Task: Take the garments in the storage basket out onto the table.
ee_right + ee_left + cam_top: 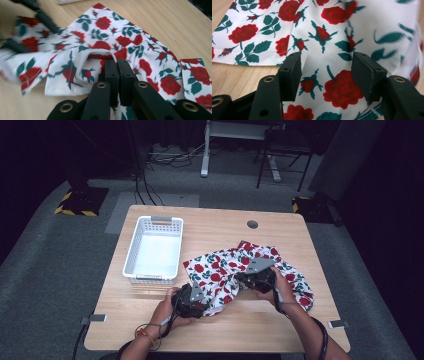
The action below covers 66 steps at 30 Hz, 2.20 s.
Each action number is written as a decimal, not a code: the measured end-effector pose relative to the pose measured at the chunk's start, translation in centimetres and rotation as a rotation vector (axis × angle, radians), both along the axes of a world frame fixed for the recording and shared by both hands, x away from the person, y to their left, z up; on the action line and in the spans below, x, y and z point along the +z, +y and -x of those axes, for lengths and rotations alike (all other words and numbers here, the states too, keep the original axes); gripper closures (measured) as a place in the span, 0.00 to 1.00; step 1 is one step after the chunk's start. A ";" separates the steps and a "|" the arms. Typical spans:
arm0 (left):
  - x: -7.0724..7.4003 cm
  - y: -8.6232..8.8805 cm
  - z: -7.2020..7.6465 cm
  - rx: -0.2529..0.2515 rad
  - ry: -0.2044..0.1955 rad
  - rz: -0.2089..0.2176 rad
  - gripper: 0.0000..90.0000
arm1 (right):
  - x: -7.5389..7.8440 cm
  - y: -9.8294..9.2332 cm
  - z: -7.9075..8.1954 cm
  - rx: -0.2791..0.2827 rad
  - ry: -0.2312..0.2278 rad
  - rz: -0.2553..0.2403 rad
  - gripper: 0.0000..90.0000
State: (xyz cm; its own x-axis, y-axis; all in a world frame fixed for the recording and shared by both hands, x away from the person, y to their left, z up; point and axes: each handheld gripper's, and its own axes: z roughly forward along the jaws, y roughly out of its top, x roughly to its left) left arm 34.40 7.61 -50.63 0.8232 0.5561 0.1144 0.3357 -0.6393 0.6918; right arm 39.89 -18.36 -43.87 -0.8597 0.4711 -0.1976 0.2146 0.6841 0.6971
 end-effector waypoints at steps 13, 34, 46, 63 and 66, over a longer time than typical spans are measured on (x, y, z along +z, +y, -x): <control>-0.1 0.2 -0.1 0.006 0.018 0.021 0.46 | -2.4 2.8 -5.2 -0.077 0.058 0.055 0.78; -0.2 -0.1 0.1 0.002 0.032 0.035 0.46 | -5.3 -6.6 1.7 -0.123 -0.027 0.066 0.71; -0.2 -0.3 0.5 -0.002 0.034 0.039 0.46 | -4.2 -8.5 3.5 -0.095 -0.018 0.082 0.97; -0.1 -1.4 1.0 0.037 0.009 0.007 0.44 | -4.0 -15.7 11.7 -0.213 0.039 0.060 0.97; 0.4 -2.1 1.1 0.026 0.000 -0.036 0.41 | -3.6 -17.1 12.4 -0.244 0.076 0.031 0.96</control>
State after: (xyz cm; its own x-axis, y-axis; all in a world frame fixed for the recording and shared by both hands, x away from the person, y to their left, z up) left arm 33.31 5.47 -50.19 0.8084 0.5729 0.1352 0.3524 -0.6551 0.6683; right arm 27.45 -35.47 -47.46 -0.7341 0.6612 -0.1546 0.4269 0.6265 0.6521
